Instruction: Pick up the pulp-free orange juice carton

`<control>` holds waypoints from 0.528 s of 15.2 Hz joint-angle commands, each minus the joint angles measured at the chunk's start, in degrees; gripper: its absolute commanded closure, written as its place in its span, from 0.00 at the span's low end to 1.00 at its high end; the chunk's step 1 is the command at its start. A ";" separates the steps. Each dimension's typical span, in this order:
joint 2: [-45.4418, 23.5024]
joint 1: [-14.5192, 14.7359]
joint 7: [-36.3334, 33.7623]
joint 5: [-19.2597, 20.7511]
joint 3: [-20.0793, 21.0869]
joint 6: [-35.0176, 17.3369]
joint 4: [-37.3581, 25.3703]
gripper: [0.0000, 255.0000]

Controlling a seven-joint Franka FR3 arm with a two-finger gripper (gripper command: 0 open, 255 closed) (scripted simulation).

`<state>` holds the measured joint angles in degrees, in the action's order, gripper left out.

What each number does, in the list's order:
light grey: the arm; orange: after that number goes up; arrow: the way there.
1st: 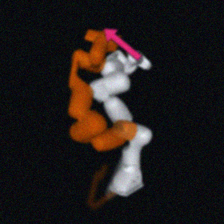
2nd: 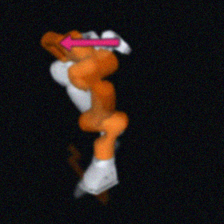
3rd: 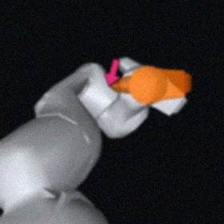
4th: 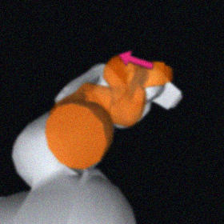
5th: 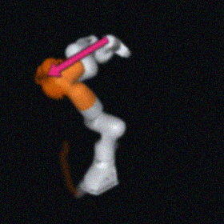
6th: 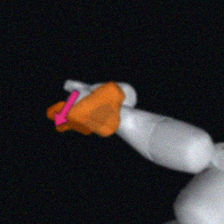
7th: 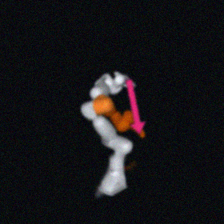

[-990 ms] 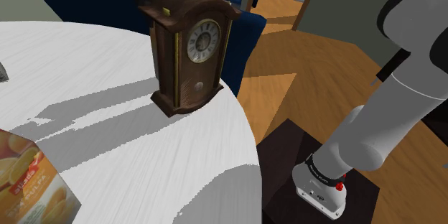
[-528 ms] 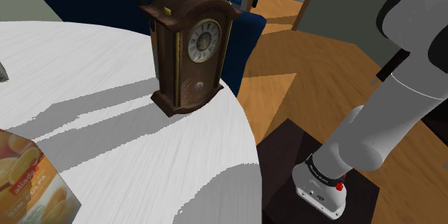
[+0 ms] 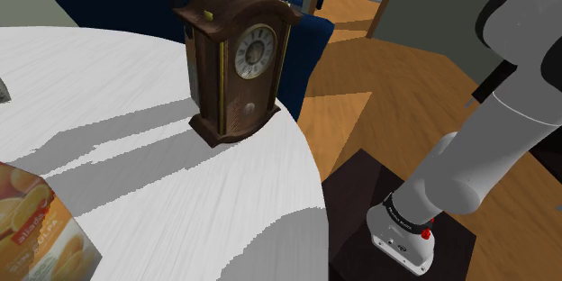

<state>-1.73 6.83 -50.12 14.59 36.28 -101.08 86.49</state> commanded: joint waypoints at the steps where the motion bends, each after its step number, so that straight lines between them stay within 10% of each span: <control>1: -0.75 0.32 -0.01 -0.04 0.27 3.31 -0.21 1.00; 8: -3.57 1.52 0.12 1.82 0.91 9.75 -8.75 1.00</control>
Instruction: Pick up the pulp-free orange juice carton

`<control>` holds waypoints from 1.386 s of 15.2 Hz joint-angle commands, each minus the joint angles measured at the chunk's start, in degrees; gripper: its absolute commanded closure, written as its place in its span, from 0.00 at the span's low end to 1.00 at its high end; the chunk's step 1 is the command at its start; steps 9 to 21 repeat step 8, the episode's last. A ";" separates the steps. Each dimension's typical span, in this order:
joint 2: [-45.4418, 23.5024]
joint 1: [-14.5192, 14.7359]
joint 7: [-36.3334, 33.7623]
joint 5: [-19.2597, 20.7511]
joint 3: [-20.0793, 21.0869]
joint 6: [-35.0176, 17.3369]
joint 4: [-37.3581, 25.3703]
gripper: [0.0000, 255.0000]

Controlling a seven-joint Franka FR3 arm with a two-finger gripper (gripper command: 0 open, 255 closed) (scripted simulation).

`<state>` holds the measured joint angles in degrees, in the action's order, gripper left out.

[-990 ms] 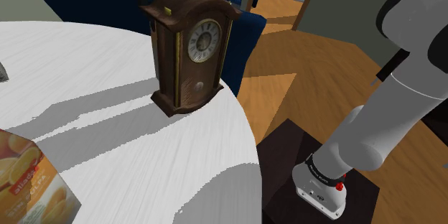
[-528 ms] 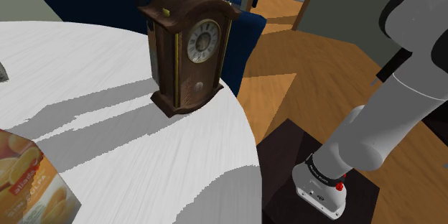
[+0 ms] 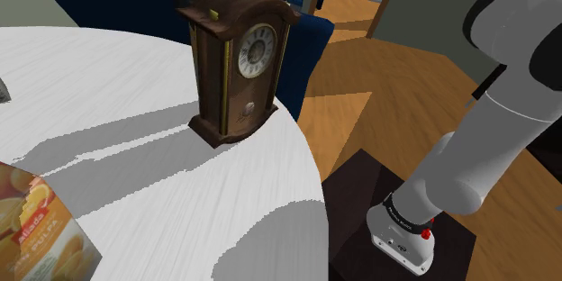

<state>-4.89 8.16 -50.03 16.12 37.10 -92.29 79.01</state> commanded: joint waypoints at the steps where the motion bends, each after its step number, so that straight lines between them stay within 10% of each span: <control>1: -0.92 0.45 0.02 0.66 0.21 1.95 -2.63 1.00; 21: -4.12 2.28 -0.05 3.07 0.79 7.43 -10.50 1.00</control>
